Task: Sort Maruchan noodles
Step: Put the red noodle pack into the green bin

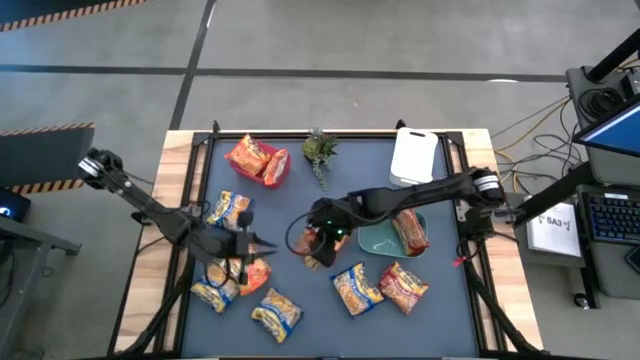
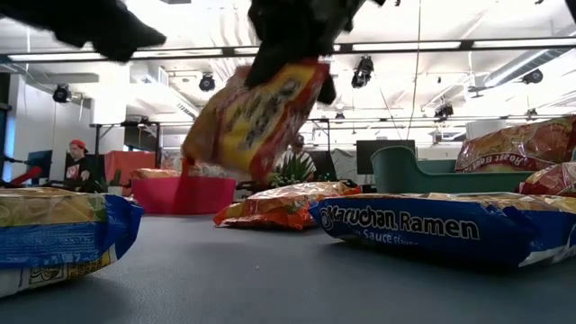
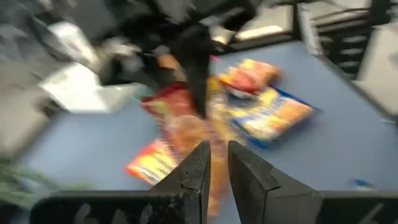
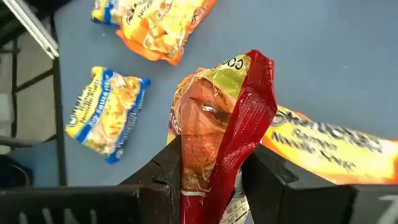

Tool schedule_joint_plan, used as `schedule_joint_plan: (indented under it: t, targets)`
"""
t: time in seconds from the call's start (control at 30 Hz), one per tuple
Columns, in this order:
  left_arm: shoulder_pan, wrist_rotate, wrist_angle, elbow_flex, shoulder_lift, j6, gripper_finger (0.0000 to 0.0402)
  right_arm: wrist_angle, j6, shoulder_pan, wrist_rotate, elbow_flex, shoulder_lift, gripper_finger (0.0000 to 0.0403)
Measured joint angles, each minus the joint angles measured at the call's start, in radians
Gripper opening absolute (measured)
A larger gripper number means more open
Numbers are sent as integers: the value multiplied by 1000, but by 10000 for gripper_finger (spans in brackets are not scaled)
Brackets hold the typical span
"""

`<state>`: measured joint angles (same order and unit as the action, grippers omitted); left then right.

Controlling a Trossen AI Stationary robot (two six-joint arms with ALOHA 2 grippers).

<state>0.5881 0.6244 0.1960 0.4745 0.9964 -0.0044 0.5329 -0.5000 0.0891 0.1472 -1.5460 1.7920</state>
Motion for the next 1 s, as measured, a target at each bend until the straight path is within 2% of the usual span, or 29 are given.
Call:
schedule_joint_plan:
  t: [0.17, 0.37, 0.6, 0.87, 1.0]
  targets:
    - [-24, 123, 3, 64, -44, 231, 39, 107, -77, 1, -44, 0, -81, 114]
    - [-78, 160, -4, 132, -55, 435, 39, 247, -212, 0, -66, 0, -167, 114]
    - [-150, 179, -12, 134, -43, 452, 39, 428, -438, 16, -129, 0, -272, 114]
    - [-153, 178, -29, 136, -40, 456, 39, 776, -770, 50, -220, 13, -366, 114]
    - [-153, 178, -47, 136, -37, 456, 39, 879, -889, 68, -253, 38, -381, 114]
